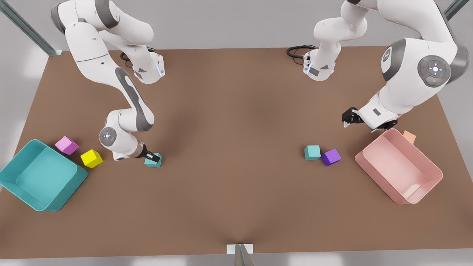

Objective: Stack the two blue cubes on top of each other

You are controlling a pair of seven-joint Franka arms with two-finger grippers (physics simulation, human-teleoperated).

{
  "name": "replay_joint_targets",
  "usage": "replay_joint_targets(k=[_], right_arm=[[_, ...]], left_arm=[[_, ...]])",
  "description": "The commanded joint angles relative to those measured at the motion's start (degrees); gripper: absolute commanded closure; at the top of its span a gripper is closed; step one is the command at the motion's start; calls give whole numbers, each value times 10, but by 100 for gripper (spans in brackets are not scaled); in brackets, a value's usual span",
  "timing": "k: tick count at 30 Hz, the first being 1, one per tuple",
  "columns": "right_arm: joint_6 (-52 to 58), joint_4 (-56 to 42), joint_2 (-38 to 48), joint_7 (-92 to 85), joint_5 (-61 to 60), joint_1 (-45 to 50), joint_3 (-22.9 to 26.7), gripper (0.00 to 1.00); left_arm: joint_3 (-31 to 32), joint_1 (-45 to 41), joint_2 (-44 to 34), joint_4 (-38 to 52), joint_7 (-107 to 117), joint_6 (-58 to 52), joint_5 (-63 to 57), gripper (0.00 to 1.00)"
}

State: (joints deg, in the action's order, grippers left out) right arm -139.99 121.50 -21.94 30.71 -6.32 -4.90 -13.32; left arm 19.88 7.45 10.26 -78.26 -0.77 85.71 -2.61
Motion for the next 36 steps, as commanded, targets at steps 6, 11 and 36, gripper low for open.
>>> replay_joint_targets(k=[6,11,36], right_arm=[[-14,-6,-19,-6,4,2,1,0],[-12,-6,-15,-17,4,1,6,0],[-21,-33,-67,-148,76,1,6,0]], left_arm=[[1,0,-1,0,1,-11,1,0],[1,0,-2,0,1,-11,-1,0],[40,25,-5,46,96,-69,-4,0]])
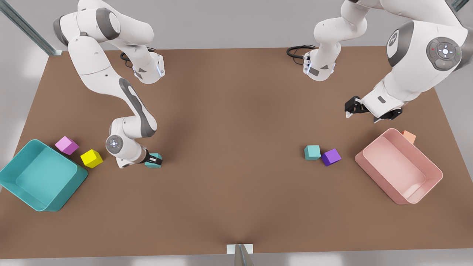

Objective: Stack the two blue cubes on top of each other

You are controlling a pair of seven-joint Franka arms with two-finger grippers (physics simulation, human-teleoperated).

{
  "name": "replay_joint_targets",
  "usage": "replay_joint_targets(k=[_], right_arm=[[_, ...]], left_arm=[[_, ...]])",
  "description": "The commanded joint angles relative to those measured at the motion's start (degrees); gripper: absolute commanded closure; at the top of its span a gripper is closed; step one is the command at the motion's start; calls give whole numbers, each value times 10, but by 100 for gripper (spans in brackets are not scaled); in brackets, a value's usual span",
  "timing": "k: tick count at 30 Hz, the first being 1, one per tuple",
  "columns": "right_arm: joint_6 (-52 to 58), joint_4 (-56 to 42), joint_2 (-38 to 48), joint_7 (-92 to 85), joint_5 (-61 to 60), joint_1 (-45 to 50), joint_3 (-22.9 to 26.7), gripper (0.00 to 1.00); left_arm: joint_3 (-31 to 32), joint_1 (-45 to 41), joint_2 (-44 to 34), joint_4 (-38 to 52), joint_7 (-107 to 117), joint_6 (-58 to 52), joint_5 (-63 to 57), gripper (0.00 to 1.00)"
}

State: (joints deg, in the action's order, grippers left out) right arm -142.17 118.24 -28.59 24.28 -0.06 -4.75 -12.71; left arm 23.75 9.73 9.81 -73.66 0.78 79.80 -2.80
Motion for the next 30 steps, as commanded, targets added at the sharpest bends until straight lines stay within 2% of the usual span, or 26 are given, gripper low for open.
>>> replay_joint_targets(k=[1,2,3,4,15,16,17,21,23,27,30], right_arm=[[1,0,-2,-84,22,0,0,0],[1,0,-2,-84,32,0,0,0],[1,0,-2,-85,33,1,0,0],[1,0,-5,-103,33,0,0,0],[-4,-6,-27,-105,51,0,0,0],[-4,-5,-27,-104,51,0,0,8],[-3,-5,-24,-103,51,-1,0,21],[7,-2,-10,-105,50,-3,-1,23],[25,1,6,-104,50,-3,-3,36],[85,1,49,-104,47,-1,-18,49],[136,-6,95,-101,41,18,-76,50]], left_arm=[[1,2,4,1,80,-7,-2,0],[-11,-1,11,1,75,-6,-2,0],[-185,-135,7,1,37,-6,18,0],[-215,-160,-1,-3,31,-7,39,0],[-201,-162,1,-1,28,-3,36,0],[-197,-162,2,-1,28,-2,37,0],[-194,-161,3,-2,29,-1,38,0],[-194,-163,5,-6,29,1,33,0],[-175,-185,19,-9,33,24,32,0],[-174,-205,108,-10,67,120,26,0],[-174,-213,132,-10,72,143,26,0]])
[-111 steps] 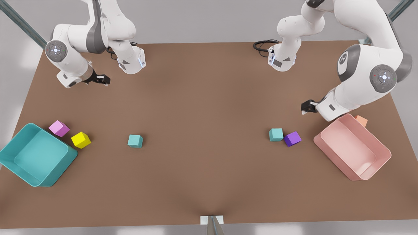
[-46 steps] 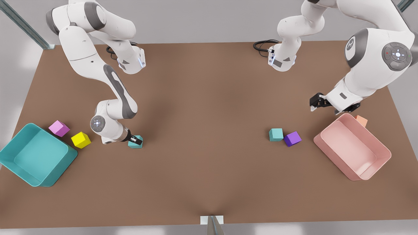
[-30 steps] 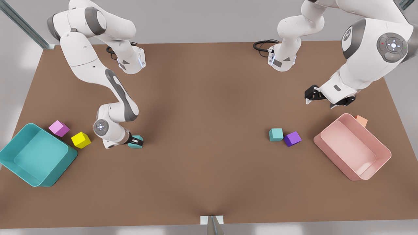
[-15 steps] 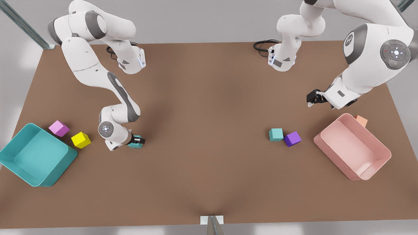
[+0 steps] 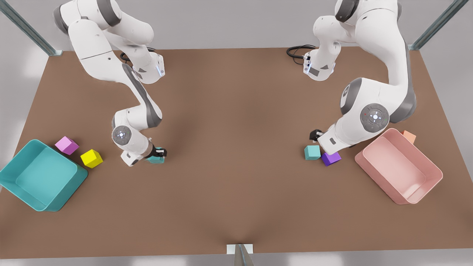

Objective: Stack the two blue cubes on top of each other

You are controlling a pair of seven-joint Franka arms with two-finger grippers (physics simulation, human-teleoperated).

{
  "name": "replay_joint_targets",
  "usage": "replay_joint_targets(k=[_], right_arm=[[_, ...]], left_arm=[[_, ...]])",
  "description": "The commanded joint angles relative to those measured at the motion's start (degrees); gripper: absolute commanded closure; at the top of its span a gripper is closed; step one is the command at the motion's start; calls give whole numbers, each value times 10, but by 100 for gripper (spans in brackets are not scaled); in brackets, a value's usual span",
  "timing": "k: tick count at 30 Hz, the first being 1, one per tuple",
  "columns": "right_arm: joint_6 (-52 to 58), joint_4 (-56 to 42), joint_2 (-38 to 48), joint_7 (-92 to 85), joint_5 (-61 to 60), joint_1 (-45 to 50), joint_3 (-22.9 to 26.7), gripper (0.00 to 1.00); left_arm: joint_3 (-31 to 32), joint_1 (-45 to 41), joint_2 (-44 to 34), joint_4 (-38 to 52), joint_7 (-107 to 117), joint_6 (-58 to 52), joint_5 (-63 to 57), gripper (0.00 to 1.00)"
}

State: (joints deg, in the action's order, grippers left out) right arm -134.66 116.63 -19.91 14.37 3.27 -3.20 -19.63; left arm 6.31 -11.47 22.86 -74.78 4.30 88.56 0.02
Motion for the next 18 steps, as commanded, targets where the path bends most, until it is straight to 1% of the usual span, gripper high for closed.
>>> replay_joint_targets(k=[1,2,3,4,5,7,8,10,11,12,14,15,16,18], right_arm=[[142,-51,23,0,6,27,-35,50],[232,-138,24,1,6,55,-60,51],[301,-220,16,-3,7,98,-66,53],[302,-251,7,-4,7,141,-66,54],[298,-304,-23,-5,7,191,-70,55],[288,-425,-109,5,8,274,-86,57],[286,-444,-134,7,9,306,-86,58],[241,-446,-166,23,16,362,-79,58],[206,-447,-194,41,34,386,-76,58],[169,-452,-230,70,70,405,-76,58],[143,-460,-286,94,125,420,-72,58],[107,-462,-315,104,129,421,-62,58],[93,-477,-340,105,131,425,-55,58],[71,-492,-377,115,147,431,-46,58]], left_arm=[[0,0,13,-2,37,53,-2,0],[-1,1,18,-8,38,54,-3,0],[-1,7,21,-13,38,54,-6,0],[-2,7,23,-17,38,55,-6,0],[-2,8,26,-24,39,55,-7,0],[-2,9,24,-54,39,67,-7,0],[-2,9,24,-70,40,86,-7,0],[-2,18,33,-73,40,94,-7,0],[-3,22,41,-79,40,101,-8,0],[-2,22,36,-105,40,126,-11,0],[-3,22,28,-129,40,137,-13,0],[-2,21,10,-156,40,153,-17,0],[-2,21,-3,-178,40,163,-18,0],[-2,22,11,-192,40,189,-20,0]])
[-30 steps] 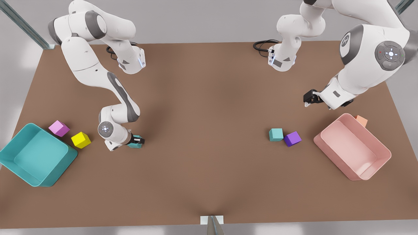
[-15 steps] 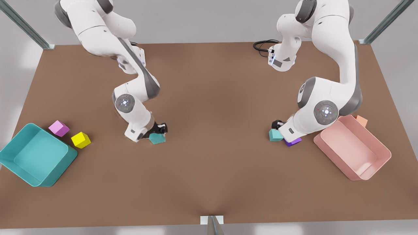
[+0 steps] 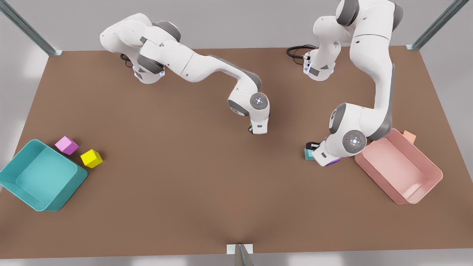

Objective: Stack the two blue cubes on top of each other

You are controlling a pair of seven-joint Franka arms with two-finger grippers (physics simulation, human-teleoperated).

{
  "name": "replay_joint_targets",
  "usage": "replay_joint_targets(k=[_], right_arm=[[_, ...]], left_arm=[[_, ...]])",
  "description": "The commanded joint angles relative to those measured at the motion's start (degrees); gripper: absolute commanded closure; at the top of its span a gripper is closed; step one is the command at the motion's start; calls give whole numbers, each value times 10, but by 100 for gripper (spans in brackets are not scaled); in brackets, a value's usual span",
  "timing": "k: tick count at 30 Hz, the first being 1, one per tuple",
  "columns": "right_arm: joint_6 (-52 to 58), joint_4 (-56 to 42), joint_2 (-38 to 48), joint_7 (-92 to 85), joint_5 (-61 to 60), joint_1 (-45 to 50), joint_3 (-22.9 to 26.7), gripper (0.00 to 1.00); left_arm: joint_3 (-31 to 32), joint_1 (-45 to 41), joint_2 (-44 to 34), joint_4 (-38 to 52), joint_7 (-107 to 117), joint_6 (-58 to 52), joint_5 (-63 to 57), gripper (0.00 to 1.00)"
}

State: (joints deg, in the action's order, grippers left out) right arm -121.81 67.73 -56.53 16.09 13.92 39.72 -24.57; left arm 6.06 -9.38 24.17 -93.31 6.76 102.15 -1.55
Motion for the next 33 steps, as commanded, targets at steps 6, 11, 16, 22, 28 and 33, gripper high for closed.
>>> replay_joint_targets(k=[6,11,16,22,28,33], right_arm=[[-74,-18,-28,109,49,4,3,0],[28,-10,55,109,42,-6,-23,0],[433,-10,355,3,-114,-87,-51,0],[500,323,715,-209,-145,-435,248,0],[-15,706,674,-196,-144,-443,239,0],[24,675,685,-201,-143,-446,236,0]], left_arm=[[0,16,37,-23,15,89,-16,0],[0,24,36,-67,15,149,-16,0],[0,23,21,-137,17,216,-16,0],[0,24,33,-148,17,242,-16,0],[0,23,57,-151,17,253,-16,0],[0,24,68,-166,18,277,-16,0]])
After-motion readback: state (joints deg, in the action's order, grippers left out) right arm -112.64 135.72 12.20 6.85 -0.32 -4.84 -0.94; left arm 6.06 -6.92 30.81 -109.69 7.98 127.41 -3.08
